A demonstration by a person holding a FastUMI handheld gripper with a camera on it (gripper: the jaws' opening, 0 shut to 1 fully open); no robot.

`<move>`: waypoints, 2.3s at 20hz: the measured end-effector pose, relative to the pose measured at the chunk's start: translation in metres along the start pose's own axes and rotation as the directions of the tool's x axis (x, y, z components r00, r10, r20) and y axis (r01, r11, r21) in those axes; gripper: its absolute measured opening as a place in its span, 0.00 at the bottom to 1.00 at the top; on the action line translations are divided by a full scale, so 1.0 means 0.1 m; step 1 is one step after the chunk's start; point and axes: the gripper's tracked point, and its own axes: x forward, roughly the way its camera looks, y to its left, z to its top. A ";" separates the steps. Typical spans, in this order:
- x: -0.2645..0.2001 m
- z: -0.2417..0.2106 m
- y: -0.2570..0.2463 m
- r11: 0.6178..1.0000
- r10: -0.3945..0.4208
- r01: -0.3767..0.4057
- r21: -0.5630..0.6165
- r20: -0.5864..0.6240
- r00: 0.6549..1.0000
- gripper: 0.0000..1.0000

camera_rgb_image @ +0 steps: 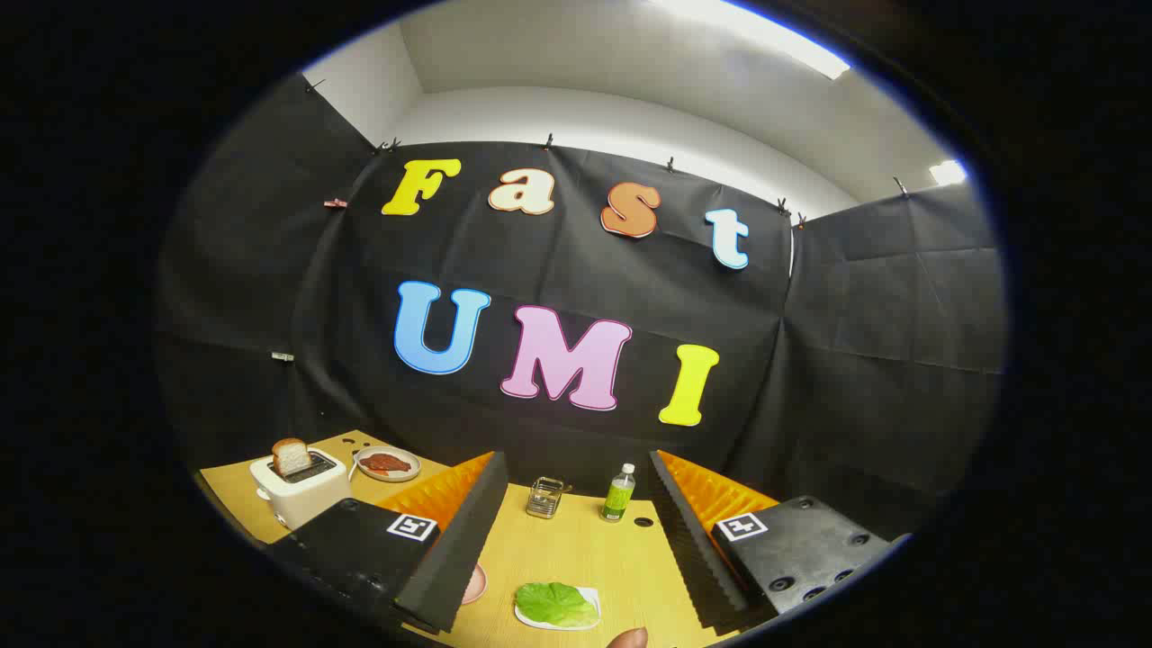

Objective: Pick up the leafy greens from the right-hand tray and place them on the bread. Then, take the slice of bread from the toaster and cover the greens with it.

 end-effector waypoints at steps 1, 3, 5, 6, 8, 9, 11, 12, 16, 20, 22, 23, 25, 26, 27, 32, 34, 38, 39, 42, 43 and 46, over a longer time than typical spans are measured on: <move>0.00 0.00 0.00 1.000 0.000 0.000 -0.001 -0.001 1.000 0.96; -0.01 0.00 0.00 1.000 0.002 -0.002 -0.003 -0.005 1.000 0.96; -0.02 0.00 0.01 1.000 0.005 -0.005 -0.004 -0.006 1.000 0.96; -0.02 -0.01 0.01 1.000 0.006 -0.006 -0.003 -0.008 1.000 0.96; -0.02 -0.02 0.01 1.000 0.007 -0.007 -0.001 -0.011 1.000 0.96; -0.03 -0.01 0.01 1.000 0.006 -0.006 0.002 -0.011 1.000 0.97; -0.04 -0.01 0.00 1.000 0.005 -0.005 0.005 -0.011 1.000 0.97; -0.04 -0.01 0.00 1.000 0.002 -0.002 0.004 -0.012 1.000 0.96; -0.05 -0.02 0.00 1.000 -0.001 0.001 0.005 -0.018 1.000 0.96; -0.05 -0.05 0.01 1.000 0.001 -0.001 0.006 -0.025 1.000 0.96; -0.04 -0.06 0.01 1.000 0.003 -0.002 0.008 -0.030 1.000 0.96; -0.04 -0.08 0.02 1.000 0.005 -0.004 0.006 -0.035 0.999 0.96; -0.01 -0.15 0.01 1.000 0.015 -0.016 -0.016 -0.055 0.998 0.96; 0.02 -0.21 -0.01 0.999 0.022 -0.024 -0.034 -0.069 0.997 0.96; 0.04 -0.29 -0.07 0.998 0.043 -0.047 -0.048 -0.091 0.995 0.96; 0.17 -1.22 0.11 0.958 0.264 -0.286 -0.010 -0.352 0.898 0.97; 0.25 -1.62 0.08 0.934 0.317 -0.357 -0.007 -0.443 0.839 0.96; 0.38 -2.51 0.09 0.869 0.397 -0.494 0.010 -0.608 0.688 0.93; 0.44 -2.75 0.06 0.860 0.400 -0.511 0.018 -0.646 0.651 0.91; 0.54 -3.25 0.11 0.830 0.422 -0.553 0.063 -0.720 0.551 0.89; 0.54 -3.38 0.14 0.816 0.432 -0.574 0.073 -0.737 0.520 0.89; 0.56 -3.82 0.22 0.769 0.443 -0.632 0.098 -0.793 0.417 0.87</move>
